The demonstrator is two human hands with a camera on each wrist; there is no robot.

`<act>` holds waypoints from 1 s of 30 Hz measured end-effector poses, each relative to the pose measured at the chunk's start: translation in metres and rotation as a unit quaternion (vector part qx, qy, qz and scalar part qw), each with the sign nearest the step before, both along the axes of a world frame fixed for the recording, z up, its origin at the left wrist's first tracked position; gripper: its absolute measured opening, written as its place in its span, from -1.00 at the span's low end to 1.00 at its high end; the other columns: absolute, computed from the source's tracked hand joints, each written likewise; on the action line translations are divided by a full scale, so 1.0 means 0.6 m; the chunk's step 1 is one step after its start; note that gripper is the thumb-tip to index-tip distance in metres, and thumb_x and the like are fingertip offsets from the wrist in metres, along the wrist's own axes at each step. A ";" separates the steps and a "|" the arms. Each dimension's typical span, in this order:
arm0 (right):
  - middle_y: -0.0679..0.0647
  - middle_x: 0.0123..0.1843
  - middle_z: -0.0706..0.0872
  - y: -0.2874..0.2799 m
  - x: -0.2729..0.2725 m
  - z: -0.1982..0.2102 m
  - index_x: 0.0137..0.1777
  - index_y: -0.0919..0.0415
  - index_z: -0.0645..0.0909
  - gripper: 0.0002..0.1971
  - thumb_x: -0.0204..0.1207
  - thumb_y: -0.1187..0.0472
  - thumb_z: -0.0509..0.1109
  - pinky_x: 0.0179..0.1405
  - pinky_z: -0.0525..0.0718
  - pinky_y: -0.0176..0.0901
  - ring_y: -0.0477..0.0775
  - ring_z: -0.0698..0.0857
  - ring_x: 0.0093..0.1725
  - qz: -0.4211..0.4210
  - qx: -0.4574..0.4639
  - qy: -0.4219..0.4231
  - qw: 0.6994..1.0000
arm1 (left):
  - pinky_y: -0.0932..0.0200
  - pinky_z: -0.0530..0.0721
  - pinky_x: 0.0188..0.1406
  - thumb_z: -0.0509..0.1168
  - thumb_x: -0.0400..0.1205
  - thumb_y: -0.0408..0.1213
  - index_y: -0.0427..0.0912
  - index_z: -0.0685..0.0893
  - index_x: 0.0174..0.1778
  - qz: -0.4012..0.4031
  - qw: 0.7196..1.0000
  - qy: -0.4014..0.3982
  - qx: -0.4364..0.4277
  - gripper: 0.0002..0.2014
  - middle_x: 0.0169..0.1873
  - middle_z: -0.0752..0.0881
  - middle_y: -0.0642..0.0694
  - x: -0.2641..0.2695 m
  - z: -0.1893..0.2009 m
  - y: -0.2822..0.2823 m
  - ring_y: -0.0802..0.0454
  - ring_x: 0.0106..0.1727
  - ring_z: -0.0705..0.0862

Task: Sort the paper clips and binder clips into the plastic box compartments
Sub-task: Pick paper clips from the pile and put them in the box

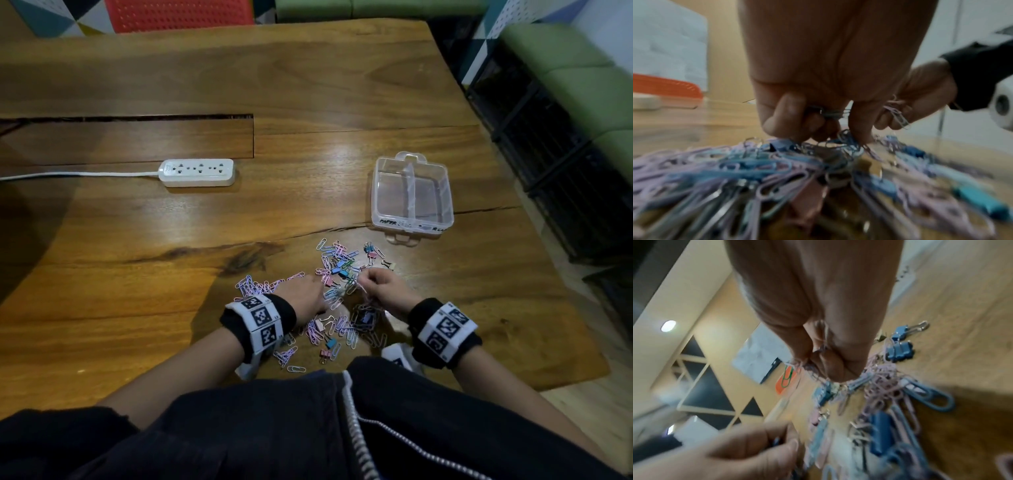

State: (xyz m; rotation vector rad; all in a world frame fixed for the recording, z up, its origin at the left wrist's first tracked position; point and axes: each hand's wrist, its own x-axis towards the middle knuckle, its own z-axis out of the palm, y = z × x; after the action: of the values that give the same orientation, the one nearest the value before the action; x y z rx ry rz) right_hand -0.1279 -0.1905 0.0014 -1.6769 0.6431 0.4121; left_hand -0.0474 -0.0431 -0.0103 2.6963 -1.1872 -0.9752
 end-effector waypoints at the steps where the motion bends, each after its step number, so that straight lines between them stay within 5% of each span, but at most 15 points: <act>1: 0.05 -0.36 0.43 -0.008 -0.001 0.004 -0.36 0.18 0.37 -0.73 0.61 0.31 0.13 -0.40 0.35 -0.27 -0.06 0.37 -0.42 -0.035 0.062 -0.002 0.997 | 0.15 0.59 -0.03 0.09 0.68 -0.06 -0.30 0.57 0.08 0.009 0.999 0.035 -0.014 -0.65 -0.02 0.56 -0.12 0.005 0.004 0.002 -0.01 -0.08 0.56; 4: 0.08 -0.27 0.44 -0.035 0.008 0.034 -0.29 0.31 0.39 -0.77 0.61 0.39 0.07 -0.45 0.34 -0.32 -0.09 0.33 -0.41 -0.102 0.146 -0.014 0.984 | 0.31 0.47 -0.32 0.00 0.71 -0.06 -0.12 0.44 -0.21 0.086 0.979 0.168 -0.076 -0.72 -0.28 0.47 0.01 0.025 0.019 0.009 0.16 -0.34 0.42; 6: 0.09 -0.22 0.46 -0.058 0.026 0.058 -0.16 0.36 0.42 -0.83 0.61 0.40 0.04 -0.40 0.38 -0.34 -0.09 0.36 -0.37 -0.138 0.171 -0.022 0.975 | 0.35 0.48 -0.41 -0.02 0.72 -0.06 -0.15 0.46 -0.05 0.177 0.940 0.267 -0.120 -0.74 -0.22 0.50 0.00 0.039 0.032 0.013 0.17 -0.37 0.45; 8: 0.09 -0.20 0.47 -0.085 0.050 0.075 -0.11 0.33 0.46 -0.82 0.62 0.38 0.04 -0.35 0.44 -0.29 -0.09 0.39 -0.34 -0.159 0.180 -0.029 0.970 | 0.39 0.48 -0.57 0.01 0.72 -0.11 -0.20 0.47 0.17 0.280 0.874 0.363 -0.164 -0.72 -0.19 0.51 -0.05 0.052 0.042 0.017 0.17 -0.45 0.44; 11: 0.07 -0.24 0.44 -0.119 0.093 0.085 -0.12 0.28 0.45 -0.83 0.63 0.33 0.06 -0.37 0.47 -0.35 -0.10 0.37 -0.36 -0.187 0.162 -0.048 0.968 | 0.37 0.41 -0.73 0.07 0.71 -0.20 -0.19 0.48 -0.11 0.380 0.750 0.488 -0.233 -0.83 -0.35 0.50 -0.06 0.069 0.050 0.021 0.16 -0.53 0.44; 13: 0.03 -0.33 0.39 -0.138 0.125 0.084 -0.19 0.25 0.45 -0.82 0.63 0.31 0.10 -0.57 0.40 -0.44 -0.13 0.32 -0.43 -0.222 0.119 -0.070 0.965 | 0.35 0.44 -0.71 0.07 0.71 -0.22 -0.17 0.45 -0.18 0.405 0.710 0.515 -0.260 -0.82 -0.37 0.53 -0.08 0.077 0.052 0.020 0.13 -0.50 0.47; 17: 0.04 -0.40 0.54 -0.177 0.175 0.053 -0.29 0.20 0.57 -0.84 0.52 0.28 0.28 -0.45 0.49 -0.29 -0.08 0.49 -0.44 -0.265 -0.084 -0.042 0.960 | 0.38 0.56 -0.66 0.17 0.66 -0.30 -0.20 0.48 -0.14 0.435 0.680 0.520 -0.278 -0.92 -0.30 0.55 -0.11 0.087 0.066 0.008 0.10 -0.41 0.51; 20: 0.13 -0.16 0.65 -0.180 0.184 0.035 0.00 0.29 0.63 -0.85 0.54 0.29 0.26 -0.07 0.70 -0.08 0.08 0.65 -0.16 -0.217 -0.171 -0.008 0.961 | 0.39 0.61 -0.65 0.21 0.63 -0.37 -0.25 0.53 -0.05 0.451 0.668 0.521 -0.282 -0.96 -0.26 0.58 -0.14 0.097 0.072 -0.007 0.07 -0.37 0.54; 24: 0.11 0.12 0.57 -0.167 0.163 0.035 0.25 0.31 0.50 -0.73 0.59 0.36 0.15 0.01 0.59 -0.16 0.07 0.58 0.10 -0.163 -0.199 -0.037 0.966 | 0.33 0.67 -0.60 0.12 0.67 -0.38 -0.34 0.55 0.01 0.462 0.641 0.542 -0.286 -0.86 -0.29 0.59 -0.16 0.113 0.079 -0.050 0.06 -0.38 0.57; 27: 0.13 0.24 0.62 -0.167 0.138 0.038 0.21 0.32 0.52 -0.74 0.60 0.39 0.10 0.13 0.58 -0.17 0.05 0.59 0.21 -0.205 -0.185 -0.100 0.956 | 0.24 0.72 -0.49 0.04 0.71 -0.26 -0.34 0.52 -0.06 0.467 0.579 0.603 -0.289 -0.76 -0.26 0.56 -0.19 0.125 0.093 -0.109 -0.01 -0.29 0.58; 30: 0.17 0.12 0.65 -0.161 0.111 0.042 0.09 0.33 0.54 -0.76 0.59 0.46 0.07 0.07 0.62 -0.23 0.02 0.62 0.12 -0.278 -0.140 -0.157 0.937 | 0.21 0.65 -0.27 0.02 0.70 -0.07 -0.36 0.48 -0.04 0.455 0.564 0.613 -0.315 -0.63 -0.23 0.55 -0.20 0.134 0.108 -0.181 -0.03 -0.24 0.56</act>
State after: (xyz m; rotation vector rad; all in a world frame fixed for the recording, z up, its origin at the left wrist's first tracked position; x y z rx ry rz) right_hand -0.0612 -0.2874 0.0265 -1.6860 0.9256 -0.3631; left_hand 0.0332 -0.1514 0.0546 1.0515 0.2096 -1.3126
